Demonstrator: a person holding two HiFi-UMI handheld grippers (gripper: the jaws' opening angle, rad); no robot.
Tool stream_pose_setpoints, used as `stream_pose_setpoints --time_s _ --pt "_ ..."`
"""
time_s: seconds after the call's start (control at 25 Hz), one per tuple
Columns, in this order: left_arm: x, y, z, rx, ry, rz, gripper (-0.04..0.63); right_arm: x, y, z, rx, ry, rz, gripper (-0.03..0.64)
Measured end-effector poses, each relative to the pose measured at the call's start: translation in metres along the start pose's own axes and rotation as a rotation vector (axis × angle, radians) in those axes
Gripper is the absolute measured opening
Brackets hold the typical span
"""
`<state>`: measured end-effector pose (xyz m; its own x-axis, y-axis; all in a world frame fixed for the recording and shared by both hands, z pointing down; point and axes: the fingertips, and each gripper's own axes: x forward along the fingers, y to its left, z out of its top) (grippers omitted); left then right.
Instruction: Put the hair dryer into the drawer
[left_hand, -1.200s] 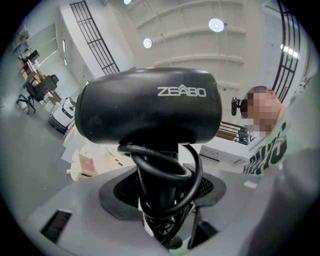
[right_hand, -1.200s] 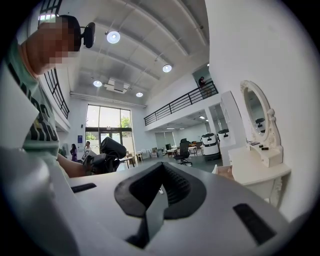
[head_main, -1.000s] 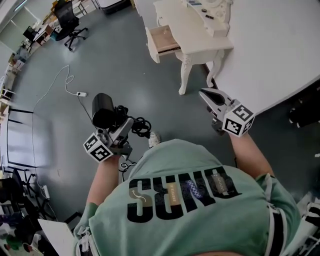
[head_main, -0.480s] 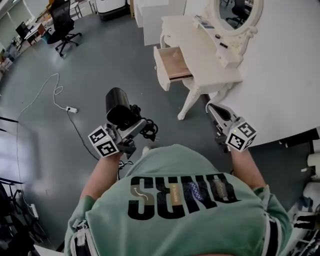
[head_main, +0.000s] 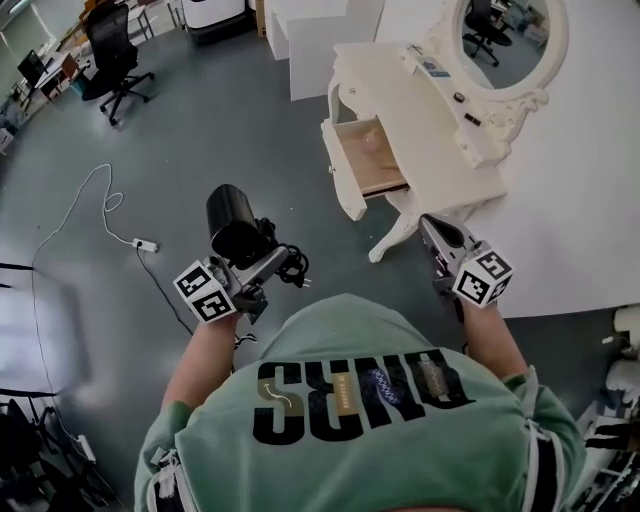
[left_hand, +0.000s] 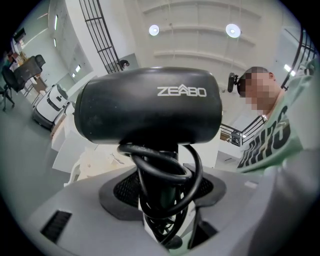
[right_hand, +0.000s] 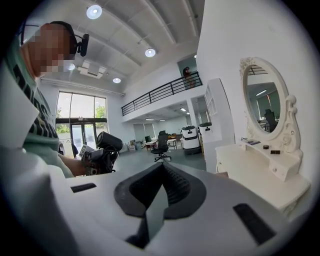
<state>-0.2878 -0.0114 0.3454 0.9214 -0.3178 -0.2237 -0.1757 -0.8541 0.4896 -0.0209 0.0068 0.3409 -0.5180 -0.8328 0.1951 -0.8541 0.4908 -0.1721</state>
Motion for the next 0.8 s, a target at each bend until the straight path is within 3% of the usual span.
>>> stream_pose_setpoints --time_s 0.32,0.64,0.8 --pt "0.047 0.067 -0.001 -0.010 0.040 0.072 0.256 0.061 -0.082 0.003 0.045 0.024 0.029 -0.011" --pt "0.143 0.140 -0.008 0.091 0.116 0.259 0.256 0.119 -0.201 0.018 -0.004 0.024 0.160 -0.011" --pt "0.197 0.177 -0.013 0.150 0.207 0.328 0.255 0.141 -0.256 0.028 -0.075 0.043 0.206 -0.011"
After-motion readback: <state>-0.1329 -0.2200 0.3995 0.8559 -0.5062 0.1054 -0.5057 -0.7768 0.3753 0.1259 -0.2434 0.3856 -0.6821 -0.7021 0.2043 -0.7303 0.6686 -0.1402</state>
